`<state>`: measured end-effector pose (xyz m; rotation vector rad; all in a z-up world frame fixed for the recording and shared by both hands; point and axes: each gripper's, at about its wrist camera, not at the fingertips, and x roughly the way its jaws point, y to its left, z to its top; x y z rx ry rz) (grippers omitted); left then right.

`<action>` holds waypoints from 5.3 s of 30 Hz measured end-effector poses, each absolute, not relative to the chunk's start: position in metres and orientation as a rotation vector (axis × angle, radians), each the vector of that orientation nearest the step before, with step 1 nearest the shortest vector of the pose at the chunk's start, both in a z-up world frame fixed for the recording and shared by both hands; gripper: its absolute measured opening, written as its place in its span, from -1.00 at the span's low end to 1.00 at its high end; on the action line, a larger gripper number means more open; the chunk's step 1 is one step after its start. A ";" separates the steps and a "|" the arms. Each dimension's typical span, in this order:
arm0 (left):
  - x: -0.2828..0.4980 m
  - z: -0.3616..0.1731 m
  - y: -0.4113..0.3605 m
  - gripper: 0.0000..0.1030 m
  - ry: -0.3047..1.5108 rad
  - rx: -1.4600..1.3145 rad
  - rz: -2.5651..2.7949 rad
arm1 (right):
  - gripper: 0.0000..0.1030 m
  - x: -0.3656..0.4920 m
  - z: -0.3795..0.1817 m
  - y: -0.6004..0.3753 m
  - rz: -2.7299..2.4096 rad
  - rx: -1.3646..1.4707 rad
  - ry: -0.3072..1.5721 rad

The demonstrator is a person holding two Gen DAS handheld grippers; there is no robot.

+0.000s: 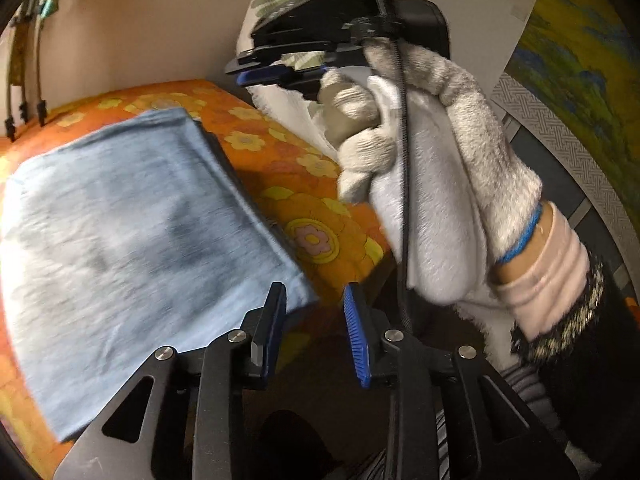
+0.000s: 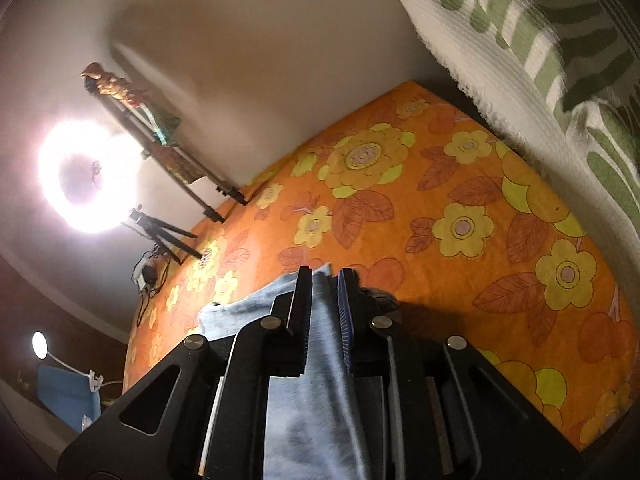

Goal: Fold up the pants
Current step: 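Open both tools to release the folded jeans, then grasp the folded jeans bundle with both tools, then lift the jeans bundle with both tools and carry it toward the tripods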

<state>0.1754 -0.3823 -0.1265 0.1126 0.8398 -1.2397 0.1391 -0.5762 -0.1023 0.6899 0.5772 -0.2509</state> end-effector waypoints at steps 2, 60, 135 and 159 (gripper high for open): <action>0.174 -0.121 -0.367 -0.44 0.829 0.116 -1.230 | -0.48 0.134 -0.092 -0.566 -0.234 0.661 0.566; 0.389 -0.190 -0.285 -0.10 1.018 -0.157 -0.927 | 0.64 0.185 -0.191 -0.553 -0.247 0.464 0.846; 0.426 -0.069 -0.288 -0.76 0.612 -0.221 -0.913 | -0.68 0.227 -0.066 -0.490 -0.076 0.407 0.482; 0.566 -0.102 -0.405 -0.76 0.599 -0.060 -0.869 | -0.70 0.381 -0.106 -0.616 -0.204 0.453 0.529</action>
